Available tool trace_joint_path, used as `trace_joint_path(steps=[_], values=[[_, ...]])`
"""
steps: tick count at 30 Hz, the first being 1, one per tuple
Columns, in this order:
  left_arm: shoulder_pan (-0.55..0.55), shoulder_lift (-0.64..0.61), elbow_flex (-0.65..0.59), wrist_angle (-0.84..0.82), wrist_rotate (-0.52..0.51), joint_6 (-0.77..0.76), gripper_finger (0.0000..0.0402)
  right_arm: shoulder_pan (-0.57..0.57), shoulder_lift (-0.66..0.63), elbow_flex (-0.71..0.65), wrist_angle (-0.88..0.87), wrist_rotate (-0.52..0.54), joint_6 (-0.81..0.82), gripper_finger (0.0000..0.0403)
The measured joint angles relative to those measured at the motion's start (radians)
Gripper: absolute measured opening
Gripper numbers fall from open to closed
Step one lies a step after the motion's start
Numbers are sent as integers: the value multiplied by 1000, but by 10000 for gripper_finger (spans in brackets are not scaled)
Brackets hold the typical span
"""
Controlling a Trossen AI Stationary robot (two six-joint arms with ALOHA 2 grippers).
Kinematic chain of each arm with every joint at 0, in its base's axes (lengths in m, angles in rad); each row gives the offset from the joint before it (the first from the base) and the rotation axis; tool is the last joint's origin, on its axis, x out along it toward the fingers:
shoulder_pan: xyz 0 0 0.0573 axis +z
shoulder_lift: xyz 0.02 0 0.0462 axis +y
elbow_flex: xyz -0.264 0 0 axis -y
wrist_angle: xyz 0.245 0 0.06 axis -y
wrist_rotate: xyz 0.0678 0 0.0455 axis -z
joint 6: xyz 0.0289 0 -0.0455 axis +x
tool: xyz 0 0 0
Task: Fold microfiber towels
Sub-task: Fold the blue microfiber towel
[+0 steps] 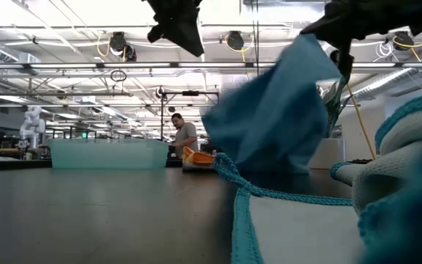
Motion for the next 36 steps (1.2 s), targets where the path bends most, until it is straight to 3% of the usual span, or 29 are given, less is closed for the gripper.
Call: trace_joint_path(steps=[6,11,13,21,25,29,36], values=[[2,-6,0,18,-40,-9,29,0,-39,5,-34,-2,28,0],[9,3,0,157,151,-30,4,0,-19,40,-41,-45,21,0],[3,12,0,195,166,-45,9,0,-7,58,-42,-54,8,0],[-33,116,-1,215,132,-43,69,0,20,86,-47,-55,-30,0],[-58,191,-1,231,52,-11,94,0,35,85,-18,-54,-31,0],[-92,275,-1,254,-37,60,103,0,45,86,90,-67,-23,0],[-108,360,-1,261,-112,51,104,0,45,86,217,-193,58,0]])
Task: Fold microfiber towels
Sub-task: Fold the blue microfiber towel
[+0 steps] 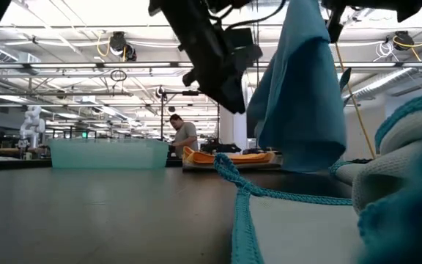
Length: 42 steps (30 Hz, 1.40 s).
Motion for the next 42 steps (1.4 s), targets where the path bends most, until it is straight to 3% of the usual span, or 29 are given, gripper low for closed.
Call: trace_joint_path(steps=[5,7,16,20,25,33,39,42], values=[[7,7,0,45,-125,4,104,0,0,0,49,-53,45,0],[18,6,0,86,-118,-13,104,0,-2,0,75,-71,56,0],[127,-6,0,254,451,-157,104,0,-37,0,99,-116,56,0],[158,-6,0,290,545,-192,104,0,-50,0,50,-152,30,0],[184,-6,0,369,693,-206,104,0,-54,0,-148,-142,-6,0],[164,-15,0,408,762,-152,104,-3,-38,0,-104,-68,-38,0],[120,-16,0,412,721,-93,104,-34,-38,0,15,29,-81,0],[102,-16,0,409,652,-61,104,-60,-38,0,49,71,-100,0]])
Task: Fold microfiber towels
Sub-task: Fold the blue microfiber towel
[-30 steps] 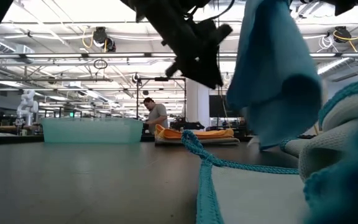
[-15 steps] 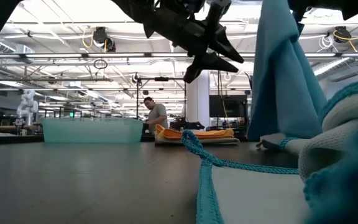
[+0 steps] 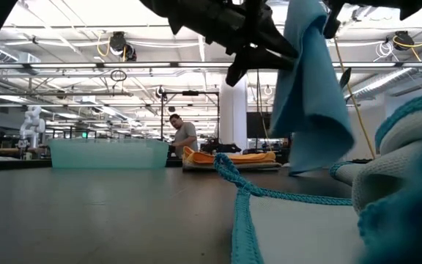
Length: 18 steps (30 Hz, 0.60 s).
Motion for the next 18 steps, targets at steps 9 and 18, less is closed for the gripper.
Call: trace_joint_path(steps=[9,18], values=[[-47,0,0,-143,-361,66,104,-35,-1,0,181,19,-5,0],[-93,0,0,-160,-824,137,104,-35,0,0,211,12,17,0]])
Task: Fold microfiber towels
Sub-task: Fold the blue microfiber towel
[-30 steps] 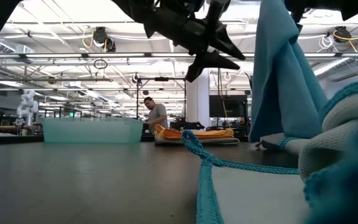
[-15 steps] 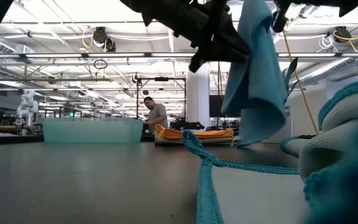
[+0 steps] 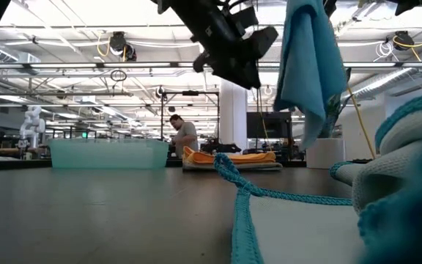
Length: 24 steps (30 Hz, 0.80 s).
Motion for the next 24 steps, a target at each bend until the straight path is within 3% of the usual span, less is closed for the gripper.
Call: trace_joint_path(steps=[2,5,13,15,18,24], values=[[-2,0,0,1,-27,11,104,0,0,0,5,-2,0,0],[2,0,0,2,11,4,104,0,0,0,7,-3,0,0],[3,0,0,36,347,51,104,0,0,0,7,-19,-8,0],[0,0,0,37,389,53,104,0,0,0,7,-19,-14,0],[-4,0,0,36,384,57,104,0,0,0,7,-19,-15,0],[8,0,0,36,244,95,104,0,0,0,7,-19,-18,0]])
